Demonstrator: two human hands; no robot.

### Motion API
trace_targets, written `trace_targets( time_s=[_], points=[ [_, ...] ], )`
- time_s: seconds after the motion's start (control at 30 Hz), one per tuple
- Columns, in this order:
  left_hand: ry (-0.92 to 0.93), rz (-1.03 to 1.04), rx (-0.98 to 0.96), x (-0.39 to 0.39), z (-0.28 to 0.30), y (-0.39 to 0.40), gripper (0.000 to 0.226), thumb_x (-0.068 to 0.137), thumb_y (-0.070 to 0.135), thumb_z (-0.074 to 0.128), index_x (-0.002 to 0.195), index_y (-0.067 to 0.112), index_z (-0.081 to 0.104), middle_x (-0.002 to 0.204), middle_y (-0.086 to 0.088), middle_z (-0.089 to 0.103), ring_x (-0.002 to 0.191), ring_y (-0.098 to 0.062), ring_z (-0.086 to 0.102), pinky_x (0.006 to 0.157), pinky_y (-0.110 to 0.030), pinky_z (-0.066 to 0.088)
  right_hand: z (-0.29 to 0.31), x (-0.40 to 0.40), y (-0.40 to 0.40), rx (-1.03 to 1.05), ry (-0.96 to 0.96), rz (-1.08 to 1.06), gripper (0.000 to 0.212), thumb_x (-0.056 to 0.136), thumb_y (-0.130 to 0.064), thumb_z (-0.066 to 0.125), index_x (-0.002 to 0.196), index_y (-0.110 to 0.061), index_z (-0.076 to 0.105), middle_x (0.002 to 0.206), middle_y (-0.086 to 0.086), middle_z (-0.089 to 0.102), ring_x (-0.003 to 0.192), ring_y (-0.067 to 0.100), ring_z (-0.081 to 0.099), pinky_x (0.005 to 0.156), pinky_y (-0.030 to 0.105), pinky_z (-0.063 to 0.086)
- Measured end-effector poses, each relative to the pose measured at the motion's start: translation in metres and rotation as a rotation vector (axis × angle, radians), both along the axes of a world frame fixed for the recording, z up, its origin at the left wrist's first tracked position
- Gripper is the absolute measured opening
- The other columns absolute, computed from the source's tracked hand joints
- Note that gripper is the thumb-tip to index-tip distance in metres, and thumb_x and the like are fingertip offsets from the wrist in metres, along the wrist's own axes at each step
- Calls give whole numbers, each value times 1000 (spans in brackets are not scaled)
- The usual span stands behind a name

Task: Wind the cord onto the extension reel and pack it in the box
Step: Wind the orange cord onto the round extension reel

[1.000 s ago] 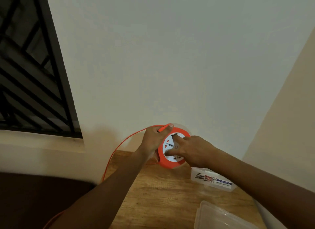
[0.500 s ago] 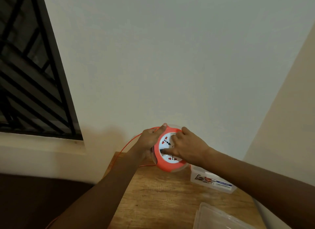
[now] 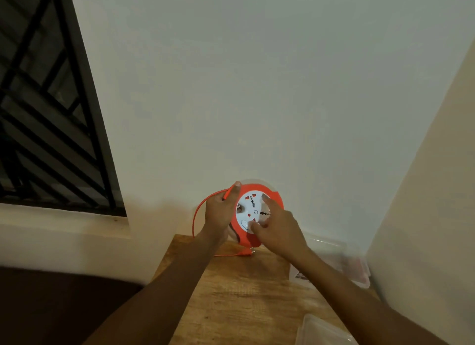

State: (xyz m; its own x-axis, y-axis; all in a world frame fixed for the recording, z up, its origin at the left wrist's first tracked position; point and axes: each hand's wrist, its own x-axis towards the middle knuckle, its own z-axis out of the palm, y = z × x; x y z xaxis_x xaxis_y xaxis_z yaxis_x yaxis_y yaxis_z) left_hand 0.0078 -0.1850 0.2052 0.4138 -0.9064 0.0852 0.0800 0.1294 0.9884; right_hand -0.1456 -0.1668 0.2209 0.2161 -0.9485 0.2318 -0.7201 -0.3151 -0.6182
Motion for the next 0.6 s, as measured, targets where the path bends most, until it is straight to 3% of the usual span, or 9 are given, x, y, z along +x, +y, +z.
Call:
trace_targets(
  time_s=[0.07, 0.17, 0.23, 0.37, 0.53, 0.6],
  points=[
    [10, -35, 22, 5, 0, -3, 40, 97, 48, 66, 103, 10, 77, 93, -14, 82, 83, -37, 80, 79, -51, 67, 1, -11, -2, -389, 426, 65, 50, 86, -30, 57, 135, -28, 47, 106, 3, 71, 84, 26, 68, 68, 33, 54],
    [-44, -130, 54, 12, 1, -5, 40, 95, 51, 67, 102, 14, 78, 90, -7, 83, 80, -31, 81, 71, -39, 67, 8, -26, -10, -670, 736, 398, 44, 74, -11, 76, 115, -23, 67, 126, 12, 62, 94, 33, 66, 61, 36, 55],
    [-109, -205, 66, 14, 3, -4, 41, 94, 54, 67, 102, 15, 78, 89, -5, 83, 77, -29, 81, 69, -38, 67, 13, -32, -14, -696, 828, 589, 49, 68, -10, 84, 114, -23, 69, 136, 15, 55, 105, 34, 63, 62, 39, 58],
    [-207, -341, 138, 10, 5, -4, 41, 94, 54, 67, 108, 17, 76, 95, -5, 83, 81, -30, 82, 78, -45, 68, 32, -39, -19, -700, 1059, 818, 47, 69, -15, 86, 112, -25, 69, 143, 11, 50, 106, 33, 62, 67, 40, 58],
    [-251, -343, 158, -1, 7, -4, 44, 94, 54, 67, 115, 16, 73, 105, -6, 81, 88, -30, 80, 85, -46, 66, 24, -35, -13, -687, 1318, 760, 54, 91, -28, 69, 140, -32, 48, 155, 16, 28, 125, 42, 46, 97, 54, 47],
    [-281, -349, 146, -1, 9, -6, 45, 94, 55, 67, 113, 15, 74, 103, -8, 81, 88, -31, 80, 86, -48, 66, 18, -31, -9, -699, 1363, 709, 56, 93, -32, 65, 144, -32, 42, 155, 20, 26, 125, 45, 45, 102, 57, 42]
  ],
)
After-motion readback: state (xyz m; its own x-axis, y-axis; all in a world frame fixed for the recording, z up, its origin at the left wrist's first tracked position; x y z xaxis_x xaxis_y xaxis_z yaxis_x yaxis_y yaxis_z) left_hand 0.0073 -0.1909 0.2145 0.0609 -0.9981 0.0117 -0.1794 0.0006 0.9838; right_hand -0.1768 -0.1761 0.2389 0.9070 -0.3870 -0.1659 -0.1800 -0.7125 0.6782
